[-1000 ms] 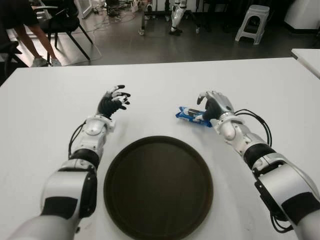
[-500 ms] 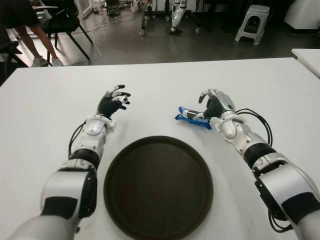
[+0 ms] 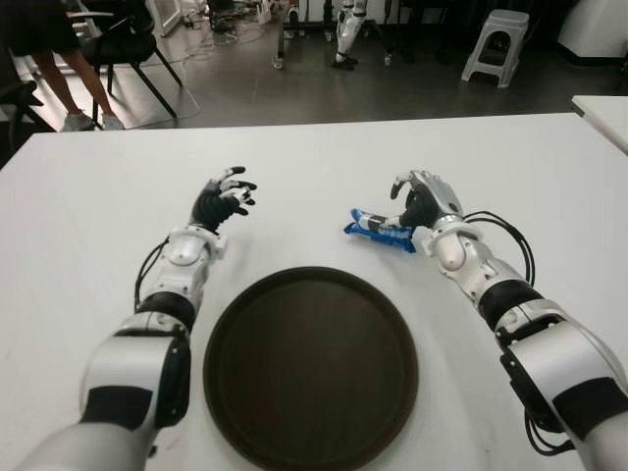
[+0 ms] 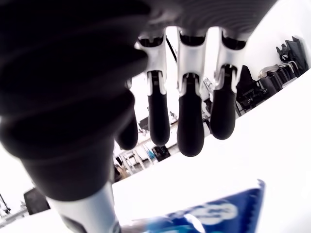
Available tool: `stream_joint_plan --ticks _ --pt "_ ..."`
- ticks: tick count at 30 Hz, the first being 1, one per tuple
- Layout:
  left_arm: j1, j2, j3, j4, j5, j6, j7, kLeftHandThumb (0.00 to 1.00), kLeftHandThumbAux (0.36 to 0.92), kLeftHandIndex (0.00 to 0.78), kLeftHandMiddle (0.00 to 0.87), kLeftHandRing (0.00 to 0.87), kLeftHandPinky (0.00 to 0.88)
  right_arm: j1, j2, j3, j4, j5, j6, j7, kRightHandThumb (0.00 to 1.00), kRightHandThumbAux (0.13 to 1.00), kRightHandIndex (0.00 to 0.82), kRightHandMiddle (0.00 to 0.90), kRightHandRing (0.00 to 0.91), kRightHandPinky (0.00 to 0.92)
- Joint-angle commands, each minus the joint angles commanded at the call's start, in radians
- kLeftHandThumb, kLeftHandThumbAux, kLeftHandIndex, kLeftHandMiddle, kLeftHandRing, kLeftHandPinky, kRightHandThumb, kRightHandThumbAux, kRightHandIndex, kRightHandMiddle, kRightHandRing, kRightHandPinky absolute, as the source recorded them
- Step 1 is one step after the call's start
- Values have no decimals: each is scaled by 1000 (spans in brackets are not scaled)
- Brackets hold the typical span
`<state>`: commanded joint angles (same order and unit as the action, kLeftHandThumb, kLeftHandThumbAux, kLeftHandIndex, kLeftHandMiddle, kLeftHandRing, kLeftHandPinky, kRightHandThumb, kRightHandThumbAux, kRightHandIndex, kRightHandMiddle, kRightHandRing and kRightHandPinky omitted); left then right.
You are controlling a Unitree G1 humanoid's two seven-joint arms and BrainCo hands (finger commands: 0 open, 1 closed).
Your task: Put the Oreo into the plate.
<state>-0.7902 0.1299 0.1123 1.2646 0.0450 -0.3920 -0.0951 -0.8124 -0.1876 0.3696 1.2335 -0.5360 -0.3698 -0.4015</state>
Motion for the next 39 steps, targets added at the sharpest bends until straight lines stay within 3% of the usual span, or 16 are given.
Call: stream_joint_plan --ticks 4,8,9,10,12,16,21,24,34,39 --pt "0 0 0 -1 0 -2 -2 196 669 197 349 424 448 1 -5 11 2 -12 -21 -5 53 918 579 691 707 710" --pt "0 0 1 -2 -2 -3 -8 200 674 189 342 421 451 3 -10 25 7 -22 -46 -7 26 927 511 556 577 590" --pt "-1 0 1 -2 -3 -2 -9 202 675 188 343 424 451 3 -11 28 8 -24 -53 -4 16 895 436 452 454 431" --pt "-1 0 2 -2 -4 -1 -11 203 675 188 343 425 452 3 -12 32 10 -26 -60 3 13 884 409 415 410 374" --pt "-1 1 3 -2 -5 0 -12 205 672 187 344 428 456 3 -14 36 12 -28 -67 9 5 825 300 274 239 158" --pt "0 1 4 -2 -6 2 -14 198 658 190 347 429 454 0 -24 56 14 -44 -98 36 1 713 172 100 75 42" --pt "0 3 0 -1 1 2 -8 188 656 196 347 425 449 -1 -33 78 18 -65 -131 46 0 575 38 13 9 5" --pt "0 3 -3 -1 4 0 -2 187 654 197 342 418 443 0 -36 83 21 -68 -154 55 0 544 12 4 3 1" --pt "1 2 -2 -3 2 3 -2 190 683 188 335 414 456 2 -29 76 32 -56 -151 75 7 556 0 0 0 0" --pt "2 1 0 -4 -2 1 -6 199 700 187 340 420 457 3 -28 82 31 -67 -129 47 175 499 0 0 0 8"
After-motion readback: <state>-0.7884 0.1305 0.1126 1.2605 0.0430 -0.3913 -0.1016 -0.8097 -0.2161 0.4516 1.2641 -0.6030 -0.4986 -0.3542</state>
